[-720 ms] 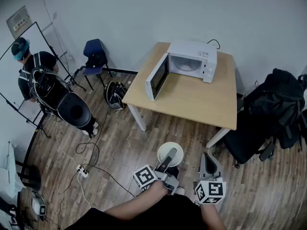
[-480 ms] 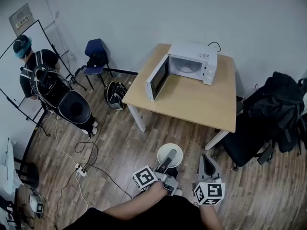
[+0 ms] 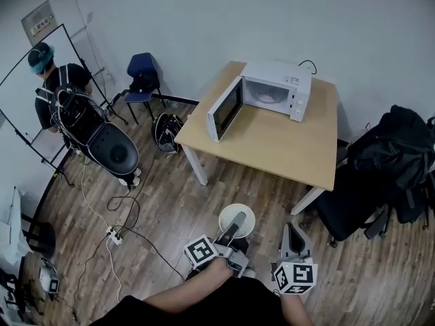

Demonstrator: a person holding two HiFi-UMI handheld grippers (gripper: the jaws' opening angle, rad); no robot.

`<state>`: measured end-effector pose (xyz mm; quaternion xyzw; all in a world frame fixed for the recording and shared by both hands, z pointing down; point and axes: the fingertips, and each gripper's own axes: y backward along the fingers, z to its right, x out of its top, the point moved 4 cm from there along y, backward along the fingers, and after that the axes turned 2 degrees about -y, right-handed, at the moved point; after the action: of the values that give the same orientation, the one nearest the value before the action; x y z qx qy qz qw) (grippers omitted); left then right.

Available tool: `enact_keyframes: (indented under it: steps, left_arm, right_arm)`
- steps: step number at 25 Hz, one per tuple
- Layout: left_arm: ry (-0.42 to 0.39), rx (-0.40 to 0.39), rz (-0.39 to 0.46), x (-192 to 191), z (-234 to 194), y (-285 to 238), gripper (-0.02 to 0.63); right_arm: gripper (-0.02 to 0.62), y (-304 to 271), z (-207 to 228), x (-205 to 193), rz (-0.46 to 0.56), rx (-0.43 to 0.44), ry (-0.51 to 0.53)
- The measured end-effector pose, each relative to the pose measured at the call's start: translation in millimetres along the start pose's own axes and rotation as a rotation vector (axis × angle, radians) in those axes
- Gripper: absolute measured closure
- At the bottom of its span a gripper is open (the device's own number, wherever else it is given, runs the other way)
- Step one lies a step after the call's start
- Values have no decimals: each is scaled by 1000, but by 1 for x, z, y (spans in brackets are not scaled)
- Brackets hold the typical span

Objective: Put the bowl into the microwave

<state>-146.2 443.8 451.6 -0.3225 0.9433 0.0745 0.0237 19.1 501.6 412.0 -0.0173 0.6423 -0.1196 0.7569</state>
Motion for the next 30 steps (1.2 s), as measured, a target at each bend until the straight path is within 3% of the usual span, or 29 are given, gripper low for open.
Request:
enact_keyframes:
  steps: [6,14,19,30]
  left_arm:
    - [-10,35,-10,0,-15,-4,394]
    - [5,34,-28,24,-39,-59,394]
    - [5,36,-49,53,-55,-120,394]
    - [3,62,-122,137,-89,-245,394]
  right_arm:
    - [535,-7,7,-11,-20,7,-12]
    - [535,-48,34,-9,-55,-19,-6]
    - [535,-104,49,4,-70,14,19]
    - [537,-262,74,46,-100,-25,-12]
